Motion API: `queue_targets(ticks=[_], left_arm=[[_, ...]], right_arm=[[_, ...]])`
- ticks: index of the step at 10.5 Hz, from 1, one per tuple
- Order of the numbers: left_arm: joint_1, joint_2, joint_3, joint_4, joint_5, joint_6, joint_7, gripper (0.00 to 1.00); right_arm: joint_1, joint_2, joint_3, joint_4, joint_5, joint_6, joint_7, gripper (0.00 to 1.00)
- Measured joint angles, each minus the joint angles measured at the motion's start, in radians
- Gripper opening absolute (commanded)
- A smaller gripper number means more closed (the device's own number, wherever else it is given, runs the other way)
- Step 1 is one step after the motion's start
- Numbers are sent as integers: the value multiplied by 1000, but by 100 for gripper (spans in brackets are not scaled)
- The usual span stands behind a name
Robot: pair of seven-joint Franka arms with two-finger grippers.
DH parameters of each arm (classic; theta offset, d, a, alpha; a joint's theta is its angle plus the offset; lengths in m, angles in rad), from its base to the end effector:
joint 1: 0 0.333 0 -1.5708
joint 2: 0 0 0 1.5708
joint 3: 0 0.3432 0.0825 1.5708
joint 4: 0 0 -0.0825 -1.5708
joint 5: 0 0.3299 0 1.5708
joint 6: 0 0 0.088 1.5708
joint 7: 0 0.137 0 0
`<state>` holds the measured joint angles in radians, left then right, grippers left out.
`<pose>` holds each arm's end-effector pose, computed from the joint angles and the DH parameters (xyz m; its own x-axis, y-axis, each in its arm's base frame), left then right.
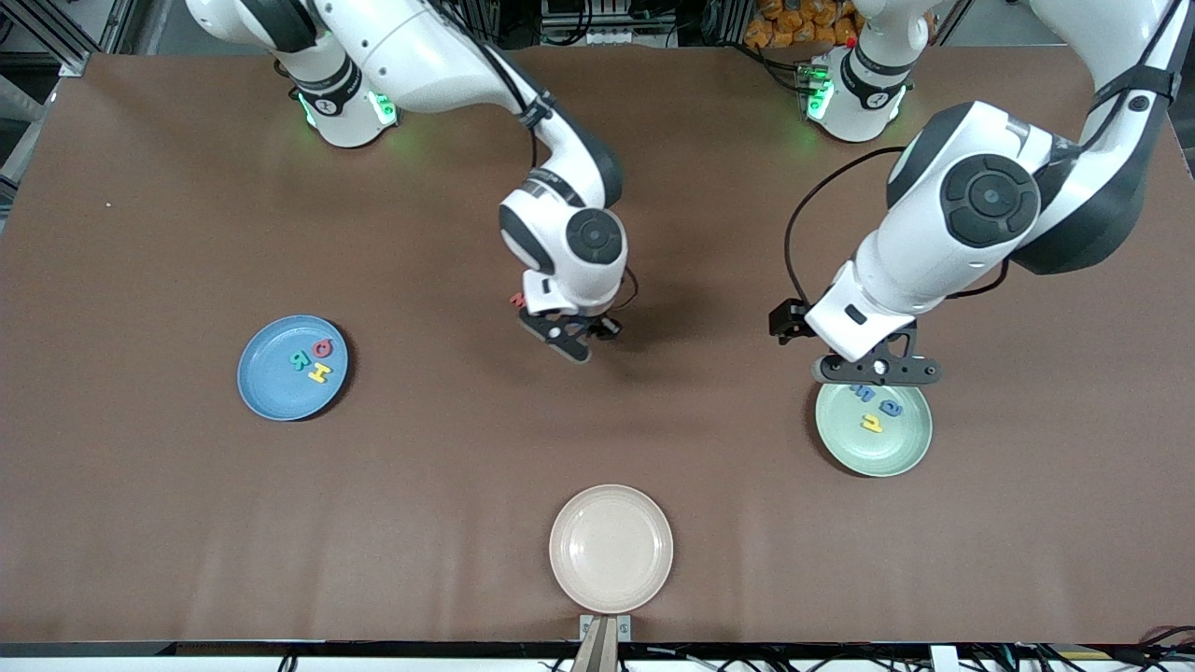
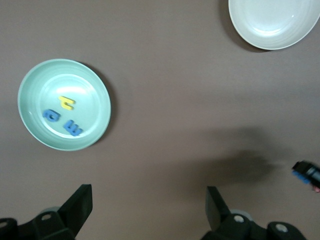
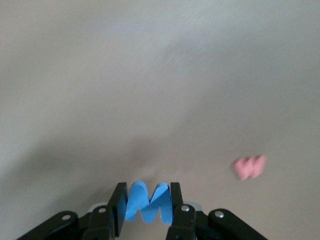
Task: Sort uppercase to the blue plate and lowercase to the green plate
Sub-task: 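Carry blue M toward the blue plate while the left gripper reaches pink W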
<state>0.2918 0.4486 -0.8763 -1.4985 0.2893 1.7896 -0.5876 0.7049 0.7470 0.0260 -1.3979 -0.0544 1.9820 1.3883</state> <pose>0.5692 -0.2315 0.4890 0.9996 -0.0100 -0.0275 -0.0086 -0.9987 0.0505 0.5121 0.4477 0.2696 0.8037 -0.5950 -0.0019 -0.5866 -0.7930 0.1645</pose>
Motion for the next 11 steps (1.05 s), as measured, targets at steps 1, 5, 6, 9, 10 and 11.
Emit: queue_targets(ticks=[1, 5, 6, 9, 10, 11], left_arm=[[-13, 0, 0, 0, -10, 0, -43, 100], [-48, 1, -7, -1, -64, 1, -173, 100], [-66, 2, -7, -1, -65, 2, -204, 100], [-153, 21, -8, -3, -66, 40, -350, 100], [-198, 37, -4, -4, -66, 78, -414, 100], [-256, 59, 12, -5, -66, 125, -489, 100]], right_arm=[[-52, -8, 0, 0, 0, -54, -45, 24], [-291, -12, -1, -16, 0, -226, -331, 24], [-355, -12, -1, -23, 0, -259, -428, 24], [-496, -34, -1, -21, -3, -376, -675, 26], [-535, -42, -2, -21, -11, -383, -732, 26], [-580, -43, -2, -23, -26, -384, -791, 26]])
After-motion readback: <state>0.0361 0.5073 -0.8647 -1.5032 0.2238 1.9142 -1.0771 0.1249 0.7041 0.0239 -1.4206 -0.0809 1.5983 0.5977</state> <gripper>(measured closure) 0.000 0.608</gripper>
